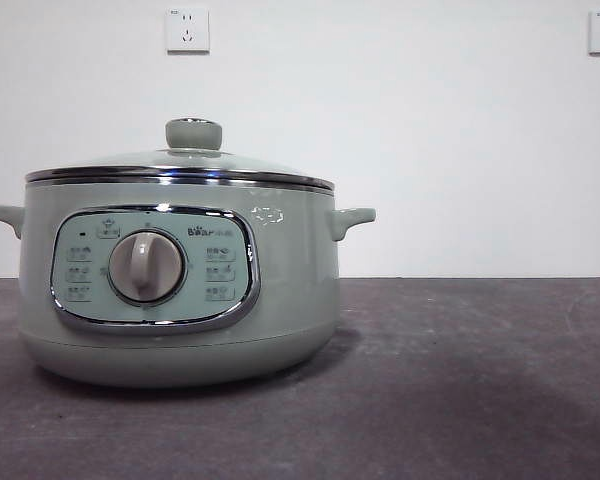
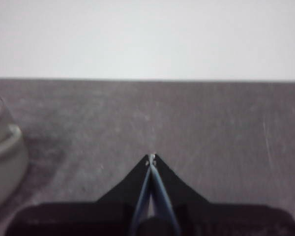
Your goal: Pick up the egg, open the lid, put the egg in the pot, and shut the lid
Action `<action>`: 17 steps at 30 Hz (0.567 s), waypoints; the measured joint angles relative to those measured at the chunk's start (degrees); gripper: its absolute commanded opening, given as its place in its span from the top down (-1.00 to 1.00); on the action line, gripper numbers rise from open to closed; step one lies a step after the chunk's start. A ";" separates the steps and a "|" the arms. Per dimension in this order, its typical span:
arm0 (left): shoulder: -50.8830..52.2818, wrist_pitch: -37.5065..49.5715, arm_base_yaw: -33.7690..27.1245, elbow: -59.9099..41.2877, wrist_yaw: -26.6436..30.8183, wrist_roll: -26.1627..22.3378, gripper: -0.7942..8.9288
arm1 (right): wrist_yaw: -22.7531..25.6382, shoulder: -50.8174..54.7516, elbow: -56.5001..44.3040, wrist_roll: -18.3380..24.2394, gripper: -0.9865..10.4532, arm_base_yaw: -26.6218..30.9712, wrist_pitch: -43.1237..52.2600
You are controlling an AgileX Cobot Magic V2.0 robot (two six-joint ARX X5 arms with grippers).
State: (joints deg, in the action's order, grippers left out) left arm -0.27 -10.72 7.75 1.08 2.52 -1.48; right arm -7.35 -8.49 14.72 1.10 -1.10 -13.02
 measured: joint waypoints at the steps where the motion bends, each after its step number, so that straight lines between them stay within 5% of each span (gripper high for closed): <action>1: 0.00 0.00 0.00 0.00 0.00 0.00 0.84 | -0.02 1.25 -1.68 -0.11 0.83 0.28 0.17; 17: 0.00 0.00 0.00 0.00 0.00 0.00 0.84 | -0.09 8.26 -13.03 -2.73 0.82 0.66 1.60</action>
State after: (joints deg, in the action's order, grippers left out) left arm -0.27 -10.72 7.75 1.08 2.52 -1.48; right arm -7.44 -0.23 1.69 -1.63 -0.45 -11.42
